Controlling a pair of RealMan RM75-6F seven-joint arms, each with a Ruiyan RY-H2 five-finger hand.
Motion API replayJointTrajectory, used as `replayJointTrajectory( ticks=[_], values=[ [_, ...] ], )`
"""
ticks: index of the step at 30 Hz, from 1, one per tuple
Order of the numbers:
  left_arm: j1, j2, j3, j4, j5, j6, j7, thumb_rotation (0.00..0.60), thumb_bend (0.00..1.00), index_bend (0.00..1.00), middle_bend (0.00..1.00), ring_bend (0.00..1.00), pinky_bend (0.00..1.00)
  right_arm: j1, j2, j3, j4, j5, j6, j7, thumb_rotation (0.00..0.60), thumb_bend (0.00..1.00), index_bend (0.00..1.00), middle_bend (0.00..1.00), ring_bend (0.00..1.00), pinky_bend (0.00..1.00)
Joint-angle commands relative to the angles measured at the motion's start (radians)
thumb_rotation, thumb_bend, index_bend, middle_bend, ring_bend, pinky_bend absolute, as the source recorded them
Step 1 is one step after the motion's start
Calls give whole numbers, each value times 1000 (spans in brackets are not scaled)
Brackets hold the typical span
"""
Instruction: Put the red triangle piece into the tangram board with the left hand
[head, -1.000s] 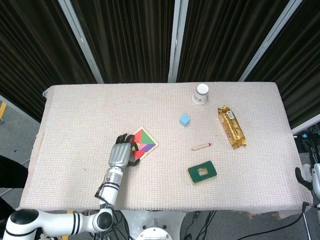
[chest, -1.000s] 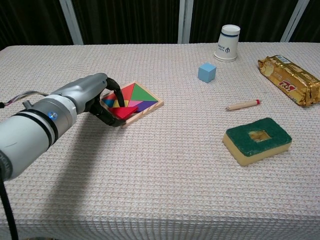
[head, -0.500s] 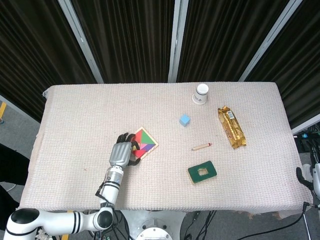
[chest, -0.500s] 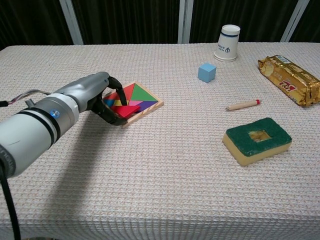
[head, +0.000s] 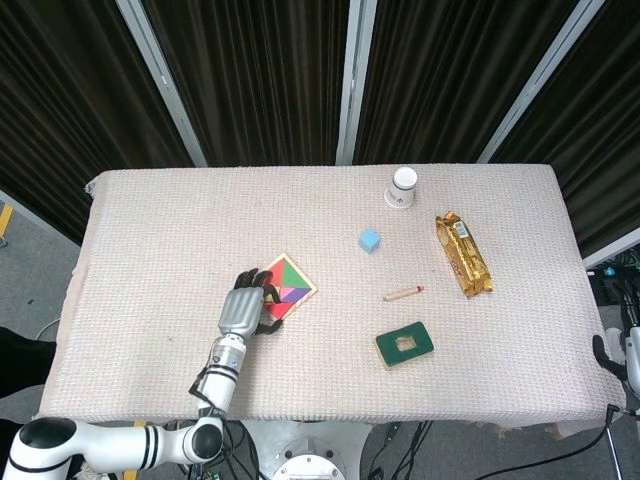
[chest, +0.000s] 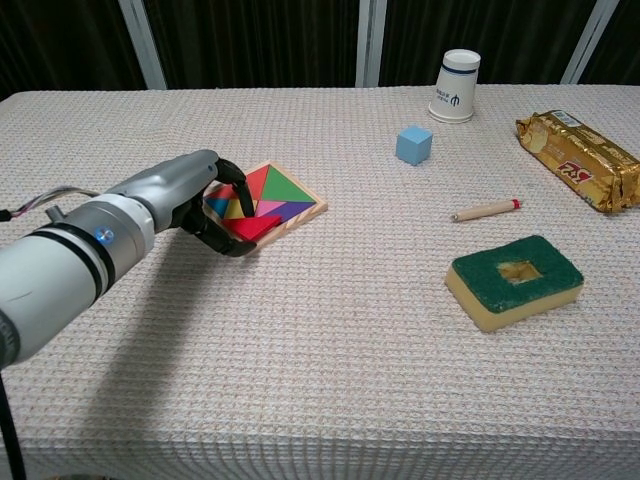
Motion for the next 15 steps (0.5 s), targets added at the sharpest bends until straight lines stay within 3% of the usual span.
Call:
replayJointTrajectory(
  ticks=[1, 15],
  values=[
    [1, 2, 1, -1, -1, -3, -3, 600, 251, 523, 125, 0, 3, 0, 0, 0, 0, 1, -1, 0, 600, 340, 0, 0, 0, 0],
    [2, 4, 7, -2, 5, -10, -15, 600, 247, 421, 124, 0, 4, -1, 5, -3, -6, 5, -9, -5, 600, 341, 0, 0, 0, 0]
  ],
)
